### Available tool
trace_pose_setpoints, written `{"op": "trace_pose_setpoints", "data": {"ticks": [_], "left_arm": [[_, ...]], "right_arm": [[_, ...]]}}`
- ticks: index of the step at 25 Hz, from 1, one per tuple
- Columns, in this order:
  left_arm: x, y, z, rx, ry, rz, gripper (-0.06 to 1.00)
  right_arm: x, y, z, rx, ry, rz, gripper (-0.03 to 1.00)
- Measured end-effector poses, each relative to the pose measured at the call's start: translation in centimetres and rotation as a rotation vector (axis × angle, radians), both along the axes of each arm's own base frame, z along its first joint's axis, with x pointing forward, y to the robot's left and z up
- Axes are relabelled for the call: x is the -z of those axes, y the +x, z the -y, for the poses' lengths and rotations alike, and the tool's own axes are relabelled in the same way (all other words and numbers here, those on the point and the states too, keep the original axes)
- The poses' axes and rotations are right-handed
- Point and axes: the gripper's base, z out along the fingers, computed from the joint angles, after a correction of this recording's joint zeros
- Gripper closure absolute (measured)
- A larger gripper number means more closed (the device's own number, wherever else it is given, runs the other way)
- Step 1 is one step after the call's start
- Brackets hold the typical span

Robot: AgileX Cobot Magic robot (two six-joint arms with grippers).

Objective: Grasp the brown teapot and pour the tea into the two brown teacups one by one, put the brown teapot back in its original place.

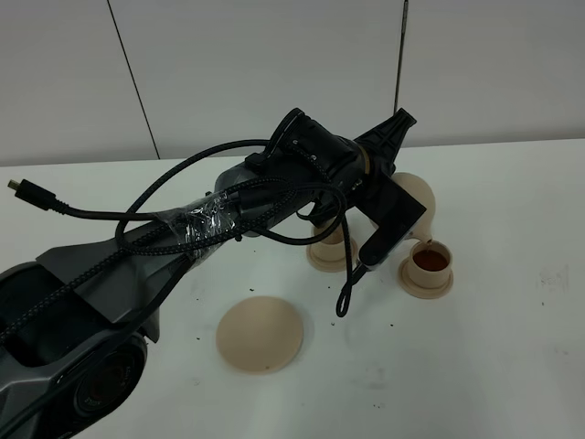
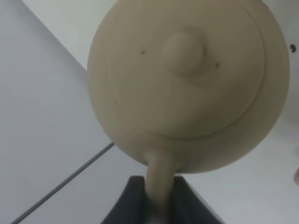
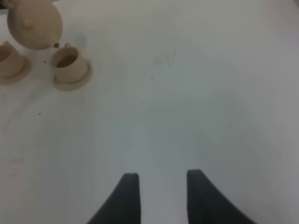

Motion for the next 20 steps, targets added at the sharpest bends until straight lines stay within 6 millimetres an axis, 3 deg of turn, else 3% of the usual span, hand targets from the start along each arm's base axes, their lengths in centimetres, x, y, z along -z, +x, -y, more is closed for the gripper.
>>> {"op": "trace_pose_setpoints", "data": {"ticks": [20], "left_arm": [[-0.04, 0.02, 0.04, 0.007, 0.001, 0.007, 0.78]], "right_arm": [[0.0, 0.0, 0.0, 0.0, 0.0, 0.0, 0.73]]}}
